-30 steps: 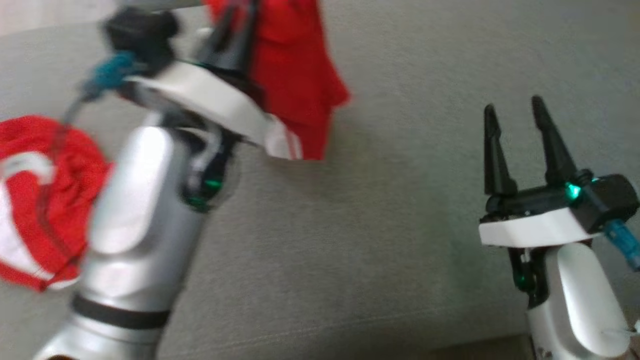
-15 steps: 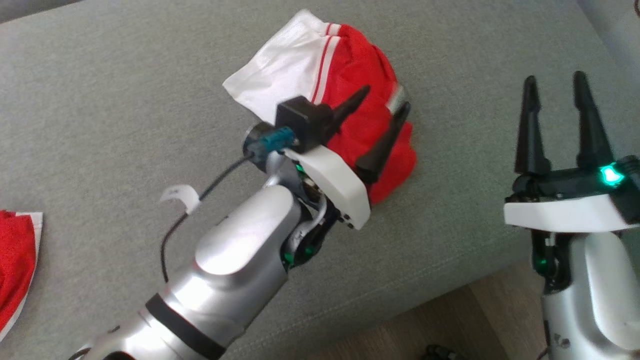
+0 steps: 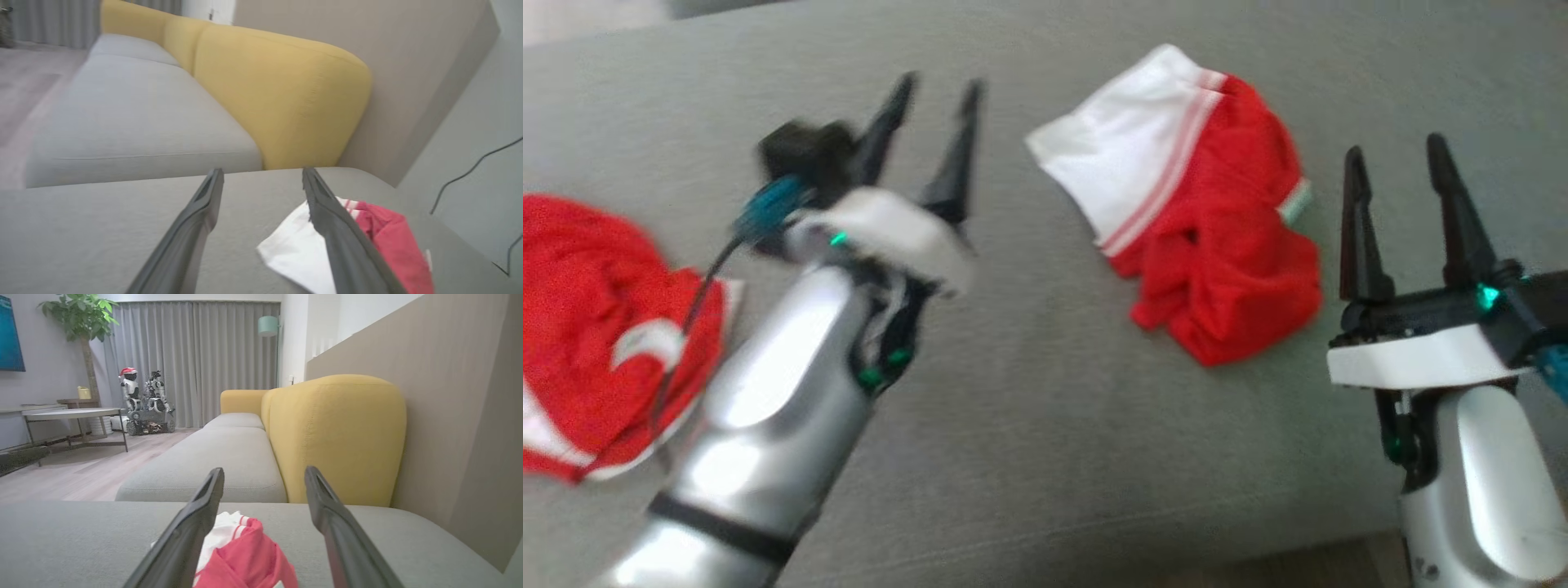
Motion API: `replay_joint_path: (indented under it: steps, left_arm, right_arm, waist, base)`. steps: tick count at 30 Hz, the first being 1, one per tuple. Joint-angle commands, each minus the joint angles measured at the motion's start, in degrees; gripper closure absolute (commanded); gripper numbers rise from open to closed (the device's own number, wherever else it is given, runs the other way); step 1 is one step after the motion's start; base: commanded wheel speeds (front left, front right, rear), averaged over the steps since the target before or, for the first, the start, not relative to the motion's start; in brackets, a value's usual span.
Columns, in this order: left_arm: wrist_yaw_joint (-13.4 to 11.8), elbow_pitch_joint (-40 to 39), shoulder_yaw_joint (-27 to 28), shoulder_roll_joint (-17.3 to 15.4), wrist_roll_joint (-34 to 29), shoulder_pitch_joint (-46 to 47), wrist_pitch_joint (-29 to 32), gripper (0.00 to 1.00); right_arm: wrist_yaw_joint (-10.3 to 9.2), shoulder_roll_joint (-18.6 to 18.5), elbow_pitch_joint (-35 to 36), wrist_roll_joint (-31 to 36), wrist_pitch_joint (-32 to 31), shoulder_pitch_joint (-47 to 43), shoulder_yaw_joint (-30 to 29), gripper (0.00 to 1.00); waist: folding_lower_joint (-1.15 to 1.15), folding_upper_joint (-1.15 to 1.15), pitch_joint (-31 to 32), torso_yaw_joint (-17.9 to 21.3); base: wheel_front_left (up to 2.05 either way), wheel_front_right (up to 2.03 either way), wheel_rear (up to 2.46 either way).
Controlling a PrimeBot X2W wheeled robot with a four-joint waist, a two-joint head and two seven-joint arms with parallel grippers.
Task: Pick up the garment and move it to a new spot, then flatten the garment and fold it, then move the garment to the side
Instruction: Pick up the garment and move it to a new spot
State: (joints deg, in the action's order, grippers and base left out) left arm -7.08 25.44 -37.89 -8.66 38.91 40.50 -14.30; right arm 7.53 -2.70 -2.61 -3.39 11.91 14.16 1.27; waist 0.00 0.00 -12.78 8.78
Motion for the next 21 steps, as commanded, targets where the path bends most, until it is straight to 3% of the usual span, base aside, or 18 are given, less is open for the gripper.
replay_joint_path:
  steps: [1,5,9,14,21]
  left_arm:
    - [0.0,-2.3,2.7,-1.7,-0.9,-0.8,-0.7,0.00]
    - [0.5,-5.8,8.2,-4.0,-2.8,-9.6,-0.7,0.00]
    - [1.3,-9.6,13.1,-4.2,-4.7,-18.2,-0.7,0.00]
    - [3.0,-13.2,18.2,-1.6,-7.0,-26.1,-0.7,0.00]
    - [6.8,-14.4,22.2,2.6,-11.6,-28.7,-0.7,0.00]
  right_arm:
    - [-0.04,-0.2,1.5,0.4,-0.3,-0.4,1.3,0.00]
    - [-0.04,-0.2,0.1,1.0,-1.5,-2.1,1.8,0.00]
    - [-0.04,-0.2,-1.1,1.4,-2.5,-3.8,2.3,0.00]
    - [-0.04,-0.2,-2.1,1.7,-3.5,-5.2,2.4,0.00]
    - [-0.04,-0.2,-2.4,2.8,-4.9,-4.8,3.1,0.00]
  waist:
    - [0.00,0.00,2.8,-4.3]
    - [0.00,0.00,5.2,-8.2]
    - [0.00,0.00,7.1,-10.8]
    - [0.00,0.00,8.2,-12.7]
    - [0.00,0.00,8.1,-14.3]
  base:
    - [0.00,0.00,0.00]
    - [0.00,0.00,0.00]
    - [0.00,0.00,0.00]
    - [0.00,0.00,0.00]
    - [0.00,0.00,0.00]
